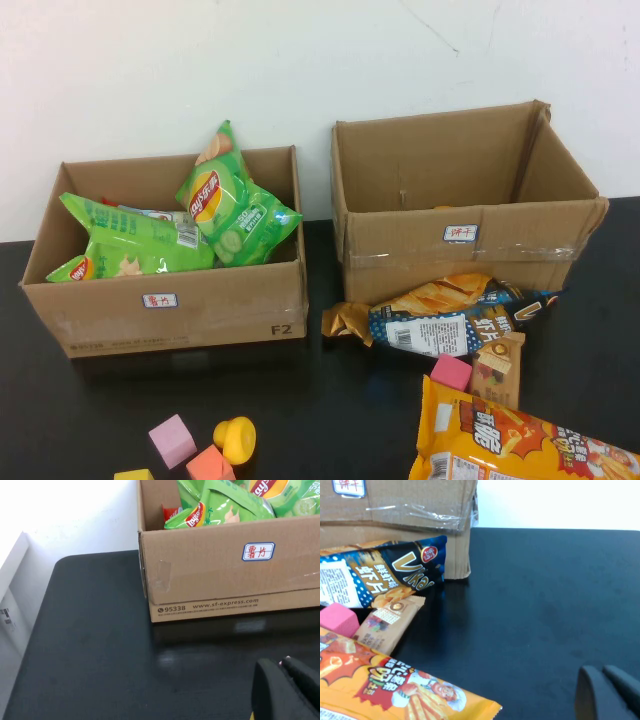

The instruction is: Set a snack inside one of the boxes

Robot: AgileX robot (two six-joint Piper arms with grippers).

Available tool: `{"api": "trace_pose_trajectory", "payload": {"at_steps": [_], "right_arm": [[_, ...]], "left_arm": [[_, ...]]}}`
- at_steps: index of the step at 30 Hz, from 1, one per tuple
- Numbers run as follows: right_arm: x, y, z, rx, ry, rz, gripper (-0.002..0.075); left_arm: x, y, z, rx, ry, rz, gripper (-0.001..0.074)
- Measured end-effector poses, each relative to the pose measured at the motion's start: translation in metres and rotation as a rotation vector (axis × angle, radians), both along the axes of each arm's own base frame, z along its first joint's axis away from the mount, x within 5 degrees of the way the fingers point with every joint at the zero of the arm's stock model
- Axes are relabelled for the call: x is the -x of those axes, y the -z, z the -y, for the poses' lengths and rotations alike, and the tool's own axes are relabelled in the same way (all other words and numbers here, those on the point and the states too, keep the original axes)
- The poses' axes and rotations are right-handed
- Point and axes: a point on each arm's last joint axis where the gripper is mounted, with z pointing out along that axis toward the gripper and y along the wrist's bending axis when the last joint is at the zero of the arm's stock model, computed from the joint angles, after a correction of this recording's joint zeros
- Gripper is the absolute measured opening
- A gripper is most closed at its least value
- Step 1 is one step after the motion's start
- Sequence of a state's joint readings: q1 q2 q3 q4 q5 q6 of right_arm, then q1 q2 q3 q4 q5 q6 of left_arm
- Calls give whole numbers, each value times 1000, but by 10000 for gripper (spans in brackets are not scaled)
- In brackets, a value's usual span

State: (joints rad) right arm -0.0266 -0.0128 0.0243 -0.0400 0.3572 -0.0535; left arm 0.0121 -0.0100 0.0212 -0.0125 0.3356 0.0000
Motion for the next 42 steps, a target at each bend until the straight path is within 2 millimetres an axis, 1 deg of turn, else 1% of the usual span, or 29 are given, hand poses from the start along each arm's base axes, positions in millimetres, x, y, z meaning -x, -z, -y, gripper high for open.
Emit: {"api": "trace_pose_trajectory", "payload": {"at_steps": [36,40,42], "right_arm": [[0,0,0,1,0,2,1],[-1,-3,0,4,-1,47,1],[-4,-10,0,6,-4,131,1]], "left_arm": [[0,0,0,-12,-1,4,-1],[-1,-4,-1,-18,-1,54,-1],[-3,-10,-1,-31,0,128,-1]]}}
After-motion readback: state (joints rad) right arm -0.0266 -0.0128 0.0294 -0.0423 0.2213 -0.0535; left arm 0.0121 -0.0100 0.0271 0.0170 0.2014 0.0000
